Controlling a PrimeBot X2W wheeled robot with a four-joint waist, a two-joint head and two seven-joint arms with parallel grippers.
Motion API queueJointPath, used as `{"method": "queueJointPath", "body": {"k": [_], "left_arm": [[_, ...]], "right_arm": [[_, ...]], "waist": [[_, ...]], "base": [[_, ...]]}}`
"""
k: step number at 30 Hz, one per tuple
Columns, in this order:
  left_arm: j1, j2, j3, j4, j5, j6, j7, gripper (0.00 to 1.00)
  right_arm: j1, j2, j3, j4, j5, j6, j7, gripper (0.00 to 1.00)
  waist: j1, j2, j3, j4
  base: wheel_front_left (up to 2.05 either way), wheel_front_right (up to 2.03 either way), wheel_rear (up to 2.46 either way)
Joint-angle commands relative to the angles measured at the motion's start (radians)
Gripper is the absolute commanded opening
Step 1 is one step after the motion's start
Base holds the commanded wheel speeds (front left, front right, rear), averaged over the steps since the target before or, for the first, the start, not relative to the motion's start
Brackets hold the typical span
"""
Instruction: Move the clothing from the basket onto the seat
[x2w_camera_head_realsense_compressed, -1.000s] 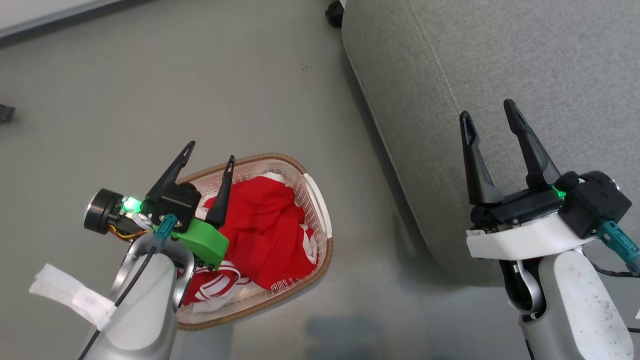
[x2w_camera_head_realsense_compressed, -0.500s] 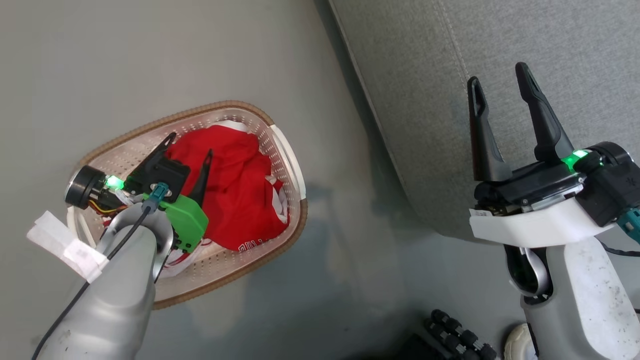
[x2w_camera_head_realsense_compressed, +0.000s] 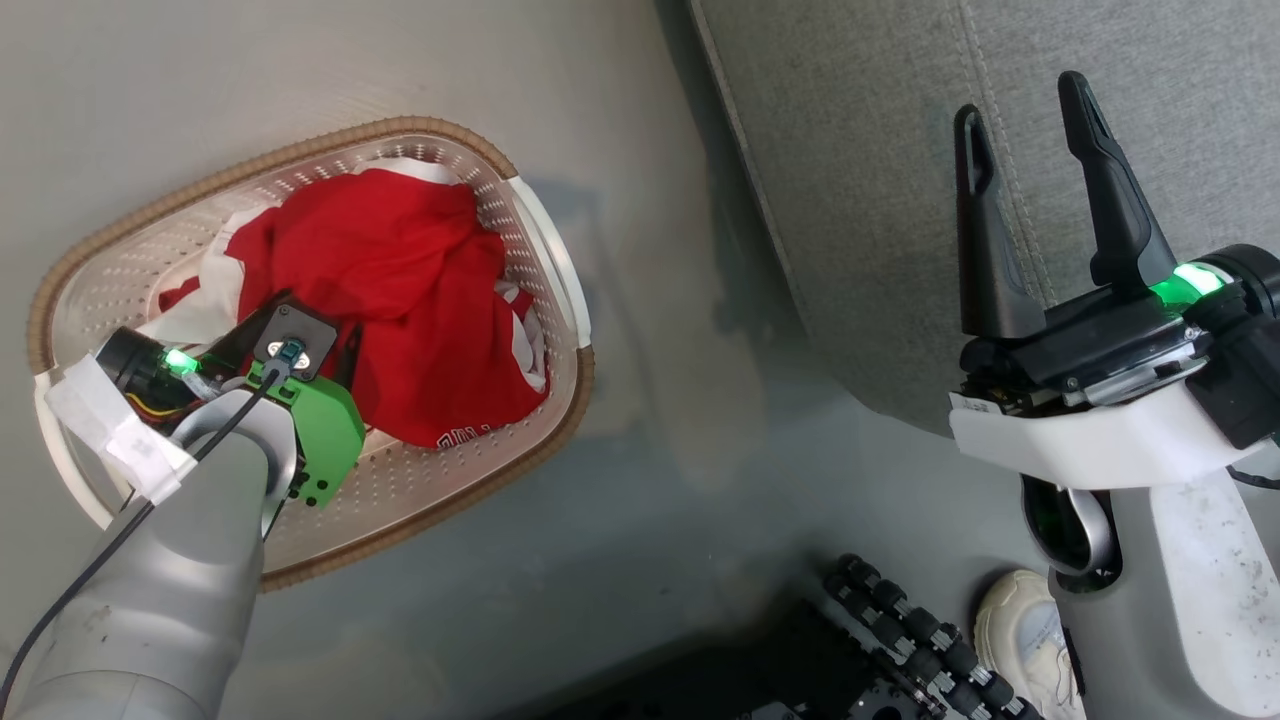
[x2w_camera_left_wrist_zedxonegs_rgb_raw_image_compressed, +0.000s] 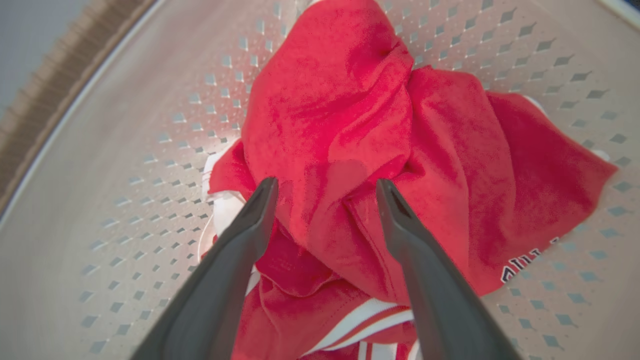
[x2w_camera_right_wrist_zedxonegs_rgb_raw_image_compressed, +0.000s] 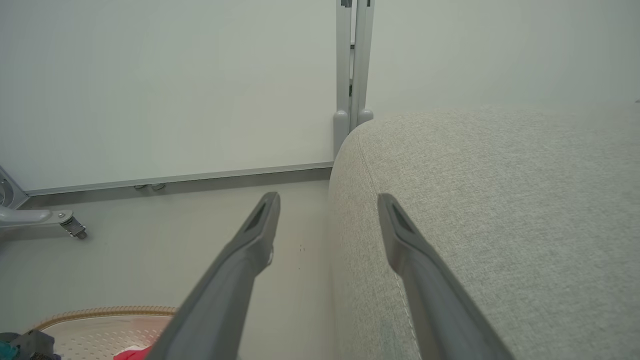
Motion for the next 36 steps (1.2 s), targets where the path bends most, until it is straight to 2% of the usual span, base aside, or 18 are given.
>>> {"method": "queueJointPath", "body": {"k": [1, 9, 16, 19, 26, 27, 28, 29, 36], "left_arm": [[-0.032, 0.005, -0.002, 0.021, 0.004, -0.002, 0.005, 1.0], [-0.087, 0.002, -0.008, 0.092, -0.011, 0.016, 0.057, 1.0], [-0.122, -0.016, -0.009, 0.111, -0.034, 0.007, 0.096, 1.0], [-0.13, -0.039, -0.002, 0.115, -0.064, 0.003, 0.106, 1.0], [-0.147, -0.086, -0.056, 0.118, -0.099, -0.004, 0.116, 1.0], [-0.146, -0.091, -0.062, 0.119, -0.11, -0.004, 0.117, 0.9], [-0.147, -0.095, -0.077, 0.119, -0.118, -0.004, 0.106, 0.17], [-0.147, -0.098, -0.09, 0.119, -0.125, -0.004, 0.102, 0.0], [-0.134, -0.109, -0.184, 0.113, -0.203, -0.004, 0.062, 0.0]], "right_arm": [[-0.008, -0.002, -0.002, -0.01, -0.002, 0.0, -0.002, 1.0], [-0.011, -0.002, -0.005, -0.035, -0.005, 0.0, -0.002, 1.0], [-0.017, -0.002, -0.004, -0.051, -0.009, 0.0, -0.002, 1.0], [-0.019, -0.002, 0.001, -0.052, -0.014, 0.0, -0.002, 1.0], [-0.017, -0.002, 0.001, -0.056, -0.021, 0.0, -0.002, 1.0], [-0.016, -0.002, 0.002, -0.055, -0.022, 0.0, -0.002, 1.0], [-0.016, -0.002, 0.004, -0.053, -0.025, 0.0, -0.002, 1.0], [-0.017, -0.002, 0.007, -0.052, -0.025, 0.0, -0.002, 1.0], [-0.02, -0.002, 0.015, -0.041, -0.03, 0.0, -0.002, 1.0]], "waist": [[-0.0001, 0.0, 0.038, -0.004], [-0.0001, 0.0, 0.085, 0.009], [-0.0001, 0.0, 0.121, 0.023], [-0.0001, 0.0, 0.134, 0.029], [-0.0001, 0.0, 0.148, 0.044], [-0.0001, 0.0, 0.147, 0.046], [-0.0001, 0.0, 0.145, 0.049], [-0.0001, 0.0, 0.143, 0.051], [-0.0001, 0.0, 0.114, 0.063]], "base": [[0.0, 0.0, 0.0], [0.0, 0.0, 0.0], [0.0, 0.0, 0.0], [0.0, 0.0, 0.0], [0.0, 0.0, 0.0], [0.0, 0.0, 0.0], [0.0, 0.0, 0.0], [0.0, 0.0, 0.0], [0.0, 0.0, 0.0]]}}
